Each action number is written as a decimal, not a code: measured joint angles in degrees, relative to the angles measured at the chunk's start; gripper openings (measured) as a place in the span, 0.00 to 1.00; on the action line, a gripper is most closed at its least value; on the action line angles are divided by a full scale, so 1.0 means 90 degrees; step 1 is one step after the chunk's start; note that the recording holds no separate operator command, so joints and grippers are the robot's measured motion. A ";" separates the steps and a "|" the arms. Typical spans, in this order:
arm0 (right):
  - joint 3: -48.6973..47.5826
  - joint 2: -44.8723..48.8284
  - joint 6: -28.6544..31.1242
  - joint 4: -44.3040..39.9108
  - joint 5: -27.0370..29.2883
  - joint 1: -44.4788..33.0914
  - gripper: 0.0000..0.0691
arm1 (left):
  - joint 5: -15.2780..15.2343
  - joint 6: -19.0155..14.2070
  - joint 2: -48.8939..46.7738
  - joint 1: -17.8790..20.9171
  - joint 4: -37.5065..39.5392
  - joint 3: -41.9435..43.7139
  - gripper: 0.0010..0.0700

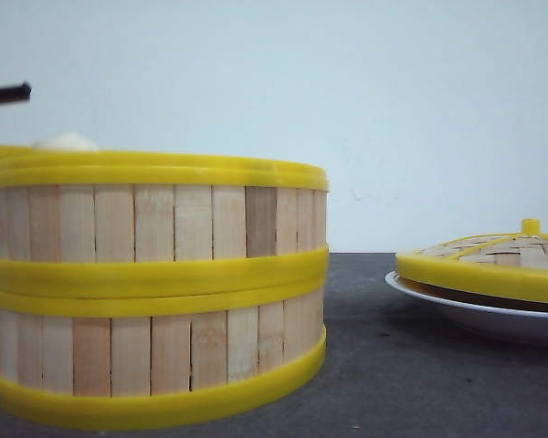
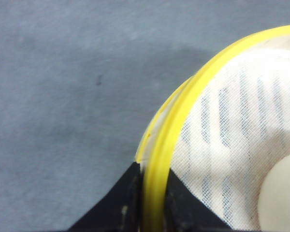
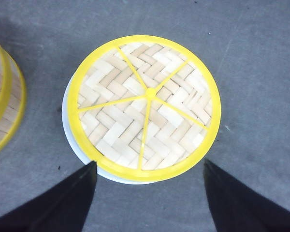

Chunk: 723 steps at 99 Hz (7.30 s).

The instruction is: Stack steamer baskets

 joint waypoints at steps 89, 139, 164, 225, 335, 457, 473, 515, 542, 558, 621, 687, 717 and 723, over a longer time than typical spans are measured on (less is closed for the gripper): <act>0.0000 0.0000 0.0019 0.0015 0.0000 0.0000 0.62 | 0.0673 0.0797 -0.2531 -0.1916 -0.2416 0.0265 0.03; 0.0000 0.0000 0.0019 0.0046 0.0000 0.0000 0.62 | 0.0685 0.0789 -0.2764 -0.2982 -0.1858 -0.1311 0.03; 0.0000 0.0000 0.0019 0.0049 0.0000 0.0000 0.62 | 0.0663 0.0763 -0.2470 -0.2975 -0.1637 -0.1345 0.03; 0.0000 0.0000 0.0019 0.0056 0.0000 0.0000 0.62 | 0.0328 0.0738 -0.1962 -0.2977 -0.1450 -0.1345 0.03; -0.0682 0.0012 0.0039 0.0772 0.0012 -0.0092 0.62 | 0.0248 0.0670 -0.2042 -0.2948 -0.1258 -0.1117 0.42; -0.1224 0.3094 -0.0867 0.3269 -0.1671 -0.1763 0.48 | -0.1270 0.0678 -0.4330 -0.1872 -0.2441 -0.1030 0.42; -0.1224 0.3235 -0.0891 0.3366 -0.1659 -0.1766 0.35 | -0.1270 0.0678 -0.4330 -0.1872 -0.2441 -0.1030 0.42; -0.1219 0.3240 -0.0889 0.3432 -0.1644 -0.1766 0.09 | -0.1268 0.0678 -0.4330 -0.1872 -0.2441 -0.1030 0.42; -0.0716 0.3240 -0.0891 0.2880 -0.1676 -0.1724 0.08 | -0.1268 0.0678 -0.4330 -0.1860 -0.2441 -0.1030 0.42; 0.0673 0.3201 -0.0925 0.2232 -0.1744 -0.1503 0.08 | -0.1270 0.0678 -0.4330 -0.1831 -0.2424 -0.1030 0.42; 0.4818 0.4316 -0.1304 0.0869 -0.2538 0.1195 0.08 | -0.1270 0.0678 -0.4260 -0.1831 -0.2421 -0.1030 0.42; 0.4821 0.5326 -0.1634 0.0670 -0.2506 0.2288 0.08 | -0.1270 0.0678 -0.4257 -0.1831 -0.2421 -0.1030 0.42; 0.4826 0.5525 -0.1666 0.0554 -0.2501 0.2402 0.08 | -0.1270 0.0678 -0.4257 -0.1831 -0.2421 -0.1030 0.42; 0.4826 0.5586 -0.1678 0.0525 -0.2497 0.2404 0.08 | -0.1270 0.0678 -0.4257 -0.1829 -0.2421 -0.1030 0.42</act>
